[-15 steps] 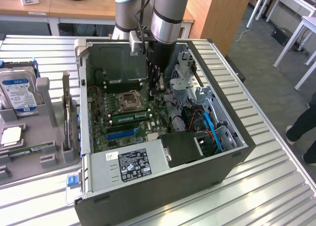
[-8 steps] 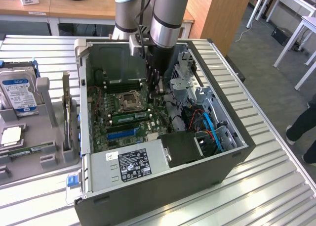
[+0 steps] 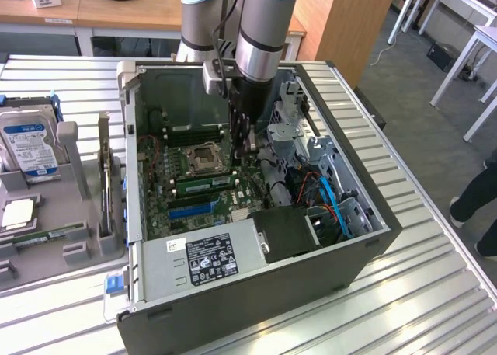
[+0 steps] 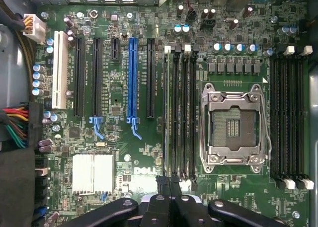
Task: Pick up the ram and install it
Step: 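Press down the ram until it locks into place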
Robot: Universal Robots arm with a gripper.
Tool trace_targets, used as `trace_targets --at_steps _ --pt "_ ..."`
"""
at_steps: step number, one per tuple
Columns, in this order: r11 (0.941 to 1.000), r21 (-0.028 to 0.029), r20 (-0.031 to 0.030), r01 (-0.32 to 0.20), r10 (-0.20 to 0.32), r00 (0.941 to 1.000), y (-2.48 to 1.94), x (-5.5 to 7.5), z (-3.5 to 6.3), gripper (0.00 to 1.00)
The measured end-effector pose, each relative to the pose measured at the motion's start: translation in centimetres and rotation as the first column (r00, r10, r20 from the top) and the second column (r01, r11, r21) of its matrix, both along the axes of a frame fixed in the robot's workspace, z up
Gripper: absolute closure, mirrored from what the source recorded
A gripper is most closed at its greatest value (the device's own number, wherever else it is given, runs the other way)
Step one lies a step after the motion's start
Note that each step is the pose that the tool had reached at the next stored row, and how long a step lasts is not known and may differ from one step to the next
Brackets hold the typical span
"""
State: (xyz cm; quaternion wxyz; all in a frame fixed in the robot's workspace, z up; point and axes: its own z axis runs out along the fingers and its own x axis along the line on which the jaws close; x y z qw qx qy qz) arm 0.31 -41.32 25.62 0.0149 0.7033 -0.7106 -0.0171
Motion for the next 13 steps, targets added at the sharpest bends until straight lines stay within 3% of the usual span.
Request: trace_targets --at_steps 13 --pt "1.0 0.0001 0.0001 0.0 0.0 1.0 0.05 0.0 -0.72 0.89"
